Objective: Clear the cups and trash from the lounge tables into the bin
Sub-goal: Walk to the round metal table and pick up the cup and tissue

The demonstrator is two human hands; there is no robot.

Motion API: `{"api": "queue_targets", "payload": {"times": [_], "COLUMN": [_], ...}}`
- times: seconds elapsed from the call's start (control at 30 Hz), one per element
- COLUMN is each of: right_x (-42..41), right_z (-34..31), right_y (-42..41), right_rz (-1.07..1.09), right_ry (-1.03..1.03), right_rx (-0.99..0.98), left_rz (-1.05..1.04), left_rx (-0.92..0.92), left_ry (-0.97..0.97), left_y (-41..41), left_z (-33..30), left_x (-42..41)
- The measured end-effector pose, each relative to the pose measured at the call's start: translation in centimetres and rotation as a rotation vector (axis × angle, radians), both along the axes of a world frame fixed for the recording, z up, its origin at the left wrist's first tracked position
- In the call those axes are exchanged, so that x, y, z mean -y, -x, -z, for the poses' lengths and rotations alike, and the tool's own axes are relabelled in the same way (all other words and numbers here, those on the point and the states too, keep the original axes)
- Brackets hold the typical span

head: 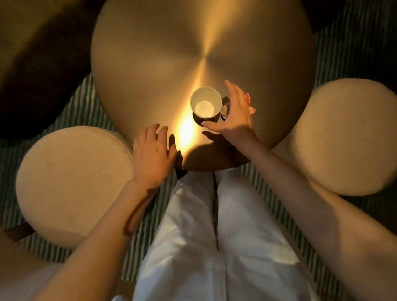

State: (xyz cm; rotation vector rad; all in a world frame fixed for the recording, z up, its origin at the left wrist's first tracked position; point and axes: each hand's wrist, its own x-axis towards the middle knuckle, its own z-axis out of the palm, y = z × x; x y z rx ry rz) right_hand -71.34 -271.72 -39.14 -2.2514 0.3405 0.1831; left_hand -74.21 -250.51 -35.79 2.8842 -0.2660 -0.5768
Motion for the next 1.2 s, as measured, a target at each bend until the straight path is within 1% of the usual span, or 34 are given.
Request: {"api": "queue_targets", "payload": {"times": [0.13, 0.27, 0.43, 0.53, 0.67, 0.8, 0.93, 1.0, 1.1, 1.2], "right_x": [-0.3, -1.0, 0.0, 2.3, 7.4, 13.7, 18.1, 19.0, 19.3, 18.8], "right_z": [1.1, 1.6, -0.1, -2.3, -5.0, -5.5, -4.2, -3.5, -2.6, -2.0], "right_y": [-2.1, -3.6, -3.5, -3.0, -2.3, -0.7, 0.8, 1.3, 1.7, 1.5], "right_rz": [-0.158, -0.242, -0.311, -0.325, -0.281, -0.213, -0.181, -0.179, -0.187, -0.21], "right_ry": [0.034, 0.017, -0.093, -0.083, -0.075, -0.052, -0.023, -0.002, -0.008, -0.026], "right_rx": [0.036, 0.041, 0.106, 0.179, 0.253, 0.192, 0.103, 0.071, 0.06, 0.055], "left_rz": [-0.046, -0.162, -0.27, -0.265, -0.166, -0.112, -0.157, -0.188, -0.237, -0.313], "left_rx": [-0.045, -0.041, -0.018, -0.025, 0.017, -0.005, -0.025, -0.046, -0.029, -0.005], "left_ry": [0.0, -0.007, 0.005, 0.045, 0.117, 0.156, 0.198, 0.185, 0.183, 0.23], "left_y": [-1.6, -2.0, -1.2, -1.2, -1.9, -3.0, -3.8, -3.8, -3.7, -3.1], "left_z": [0.6, 1.1, 1.2, 1.0, 1.0, 1.7, 3.5, 4.6, 5.8, 6.5], "left_x": [0.8, 1.8, 4.6, 7.1, 12.1, 17.2, 20.9, 22.1, 22.5, 21.9]}}
